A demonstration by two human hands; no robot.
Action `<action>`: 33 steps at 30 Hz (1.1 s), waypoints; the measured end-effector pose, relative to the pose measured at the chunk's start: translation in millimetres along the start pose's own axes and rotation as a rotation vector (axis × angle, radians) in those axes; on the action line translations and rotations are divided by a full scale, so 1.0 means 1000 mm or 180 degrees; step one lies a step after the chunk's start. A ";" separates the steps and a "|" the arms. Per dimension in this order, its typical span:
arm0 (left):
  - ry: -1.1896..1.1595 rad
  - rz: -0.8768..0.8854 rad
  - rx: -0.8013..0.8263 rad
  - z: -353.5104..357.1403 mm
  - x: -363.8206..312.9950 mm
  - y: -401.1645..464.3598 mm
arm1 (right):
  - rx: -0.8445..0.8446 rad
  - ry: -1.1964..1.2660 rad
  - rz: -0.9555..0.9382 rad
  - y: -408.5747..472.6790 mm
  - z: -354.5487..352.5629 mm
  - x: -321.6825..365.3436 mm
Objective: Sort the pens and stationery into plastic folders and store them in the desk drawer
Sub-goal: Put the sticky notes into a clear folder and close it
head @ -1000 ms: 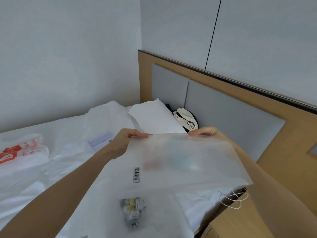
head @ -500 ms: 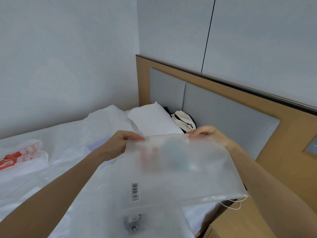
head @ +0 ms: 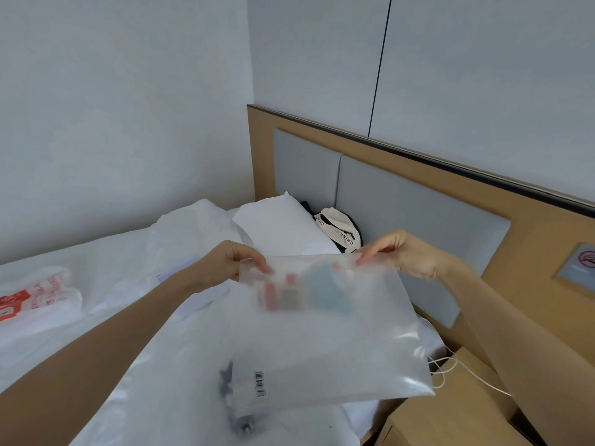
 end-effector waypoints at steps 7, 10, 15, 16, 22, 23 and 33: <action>0.0580 0.0248 -0.0223 0.000 -0.018 0.004 | 0.0976 -0.1502 0.0441 -0.008 -0.014 0.011; 0.1252 0.0547 -0.0346 0.006 -0.019 0.008 | 0.0686 -0.1466 0.0337 0.002 -0.014 0.018; 0.1529 0.0986 -0.0384 0.016 -0.020 0.012 | 0.0865 -0.1556 0.0607 0.022 0.019 -0.002; 0.1530 0.1064 -0.0399 0.019 -0.024 0.011 | 0.0963 -0.1617 0.0722 0.025 0.026 -0.009; 0.1159 0.1235 -0.0558 0.027 -0.034 0.001 | 0.1415 -0.1477 0.1042 0.028 0.051 -0.018; 0.1044 0.1205 -0.0620 0.026 -0.032 0.001 | 0.1464 -0.1364 0.1057 0.026 0.055 -0.016; 0.0067 0.0968 -0.0594 0.028 -0.030 -0.007 | 0.1384 -0.1288 0.0850 0.023 0.084 -0.005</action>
Point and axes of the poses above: each hand's wrist, its own y-axis towards the middle knuckle, its own z-axis out of the palm, x = y × z, the point moved 6 cm from there along y, towards the middle knuckle, and after that the axes turned 11 degrees about -z, right-handed, at the moved point
